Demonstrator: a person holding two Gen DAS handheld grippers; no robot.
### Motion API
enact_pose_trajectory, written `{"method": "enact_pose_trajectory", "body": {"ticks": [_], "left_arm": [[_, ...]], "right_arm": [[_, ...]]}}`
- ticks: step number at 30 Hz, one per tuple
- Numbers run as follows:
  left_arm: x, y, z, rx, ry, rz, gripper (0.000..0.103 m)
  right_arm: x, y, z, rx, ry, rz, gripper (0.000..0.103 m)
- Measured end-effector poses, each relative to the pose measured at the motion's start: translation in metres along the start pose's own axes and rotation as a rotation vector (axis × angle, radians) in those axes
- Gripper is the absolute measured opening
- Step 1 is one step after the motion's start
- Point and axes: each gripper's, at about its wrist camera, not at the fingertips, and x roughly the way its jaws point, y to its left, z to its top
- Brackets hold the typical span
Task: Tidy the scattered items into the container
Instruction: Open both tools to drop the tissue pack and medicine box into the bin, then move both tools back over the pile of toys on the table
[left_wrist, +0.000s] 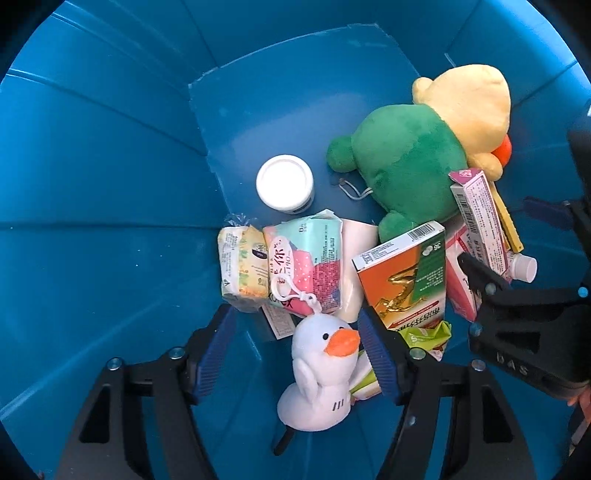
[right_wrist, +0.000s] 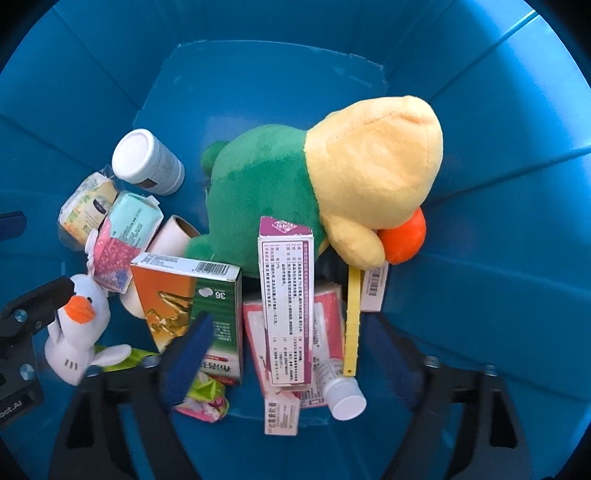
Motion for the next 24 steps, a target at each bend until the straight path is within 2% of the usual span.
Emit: {"method": "enact_pose_trajectory", "body": {"ticks": [6, 9, 12, 14, 16, 19, 24], "left_arm": [[-0.011, 0.006, 0.002, -0.014, -0.039, -0.032, 0.068], [-0.031, 0.009, -0.005, -0.026, -0.087, -0.058, 0.068], [-0.054, 0.016, -0.014, -0.031, -0.126, -0.099, 0.068], [-0.073, 0.023, -0.023, -0.038, -0.165, -0.100, 0.068], [-0.095, 0.027, -0.032, -0.045, -0.210, -0.108, 0.068], [-0.123, 0.035, -0.047, -0.055, -0.281, -0.113, 0.068], [-0.166, 0.059, -0.078, -0.084, -0.395, -0.108, 0.068]], "right_arm": [[-0.017, 0.001, -0.006, -0.024, -0.016, -0.023, 0.100], [-0.037, 0.003, -0.011, -0.058, -0.051, -0.053, 0.102], [-0.065, 0.000, -0.020, -0.045, -0.091, -0.038, 0.102], [-0.086, -0.004, -0.026, -0.032, -0.117, -0.039, 0.102], [-0.102, 0.007, 0.004, -0.024, -0.139, -0.057, 0.102], [-0.133, -0.005, 0.000, -0.010, -0.171, -0.070, 0.102], [-0.158, 0.010, 0.008, 0.015, -0.244, -0.082, 0.102]]}}
